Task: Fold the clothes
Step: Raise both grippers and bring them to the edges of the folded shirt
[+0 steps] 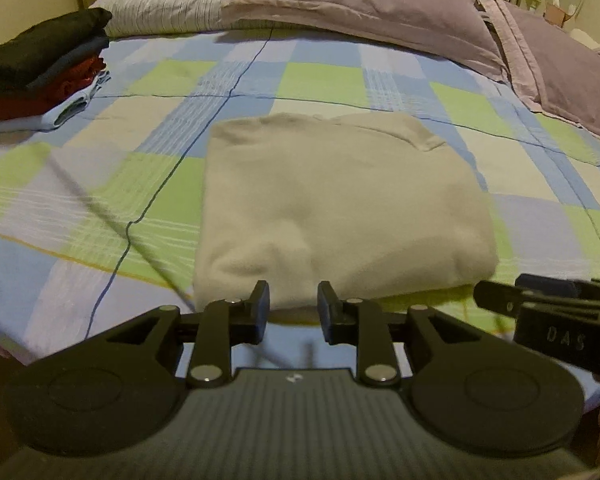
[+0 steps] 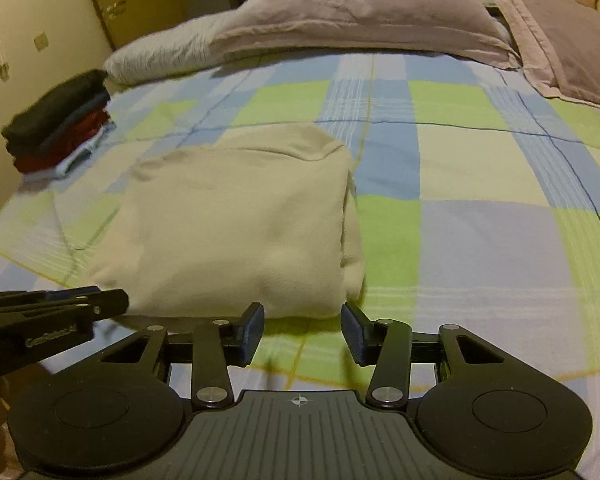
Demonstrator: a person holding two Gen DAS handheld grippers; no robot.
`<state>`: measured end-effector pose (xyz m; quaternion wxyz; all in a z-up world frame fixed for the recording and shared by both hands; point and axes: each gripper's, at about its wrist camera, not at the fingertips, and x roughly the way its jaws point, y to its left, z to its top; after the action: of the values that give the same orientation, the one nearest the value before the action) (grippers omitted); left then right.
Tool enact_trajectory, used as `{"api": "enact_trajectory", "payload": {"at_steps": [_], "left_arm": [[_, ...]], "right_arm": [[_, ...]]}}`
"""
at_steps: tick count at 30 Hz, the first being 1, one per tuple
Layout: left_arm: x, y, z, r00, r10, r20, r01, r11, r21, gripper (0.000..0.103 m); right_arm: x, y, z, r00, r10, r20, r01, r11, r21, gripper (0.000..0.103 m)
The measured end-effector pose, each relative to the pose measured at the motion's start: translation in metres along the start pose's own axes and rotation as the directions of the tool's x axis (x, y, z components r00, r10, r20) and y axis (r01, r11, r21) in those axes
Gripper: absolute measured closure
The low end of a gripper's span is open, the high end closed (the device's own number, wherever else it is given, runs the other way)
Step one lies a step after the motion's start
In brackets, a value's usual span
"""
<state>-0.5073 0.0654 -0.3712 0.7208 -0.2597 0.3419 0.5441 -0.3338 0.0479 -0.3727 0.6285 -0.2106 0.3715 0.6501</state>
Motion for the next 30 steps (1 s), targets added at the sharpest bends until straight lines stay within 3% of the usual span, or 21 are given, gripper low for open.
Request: {"api": "enact_trajectory", "payload": {"at_steps": [1, 3, 10, 17, 24, 28, 30], "left_arm": [[-0.005, -0.001, -0.002, 1.0, -0.001, 0.001, 0.001, 1.0, 0.005, 0.077], [-0.015, -0.002, -0.007, 1.0, -0.009, 0.003, 0.009, 1.0, 0.006, 0.075], [-0.043, -0.001, -0.031, 1.0, -0.024, 0.0, 0.024, 1.0, 0.011, 0.066], [-0.072, 0.002, -0.051, 0.999, -0.045, 0.022, 0.044, 0.999, 0.027, 0.065], [-0.094, 0.01, -0.054, 0.997, -0.043, 0.06, 0.042, 0.999, 0.015, 0.064], [-0.091, 0.014, -0.049, 0.998, -0.034, 0.059, 0.034, 0.999, 0.007, 0.063], [-0.084, 0.021, -0.046, 0.996, -0.064, 0.067, 0.066, 0.997, -0.025, 0.063]], "right_arm": [[-0.005, 0.001, -0.003, 1.0, -0.001, 0.001, 0.001, 1.0, 0.005, 0.044], [-0.014, 0.003, -0.01, 1.0, -0.004, 0.001, 0.004, 1.0, 0.011, 0.04], [-0.04, 0.008, -0.033, 0.999, -0.028, -0.019, 0.028, 0.999, 0.03, 0.04], [-0.068, 0.02, -0.05, 0.999, -0.04, 0.005, 0.04, 0.999, 0.009, 0.04], [-0.081, 0.032, -0.054, 0.999, -0.026, 0.029, 0.026, 1.0, -0.008, 0.04], [-0.081, 0.037, -0.053, 0.999, -0.01, 0.036, 0.01, 1.0, -0.017, 0.04], [-0.077, 0.035, -0.051, 0.999, -0.01, 0.034, 0.011, 1.0, -0.011, 0.04]]}}
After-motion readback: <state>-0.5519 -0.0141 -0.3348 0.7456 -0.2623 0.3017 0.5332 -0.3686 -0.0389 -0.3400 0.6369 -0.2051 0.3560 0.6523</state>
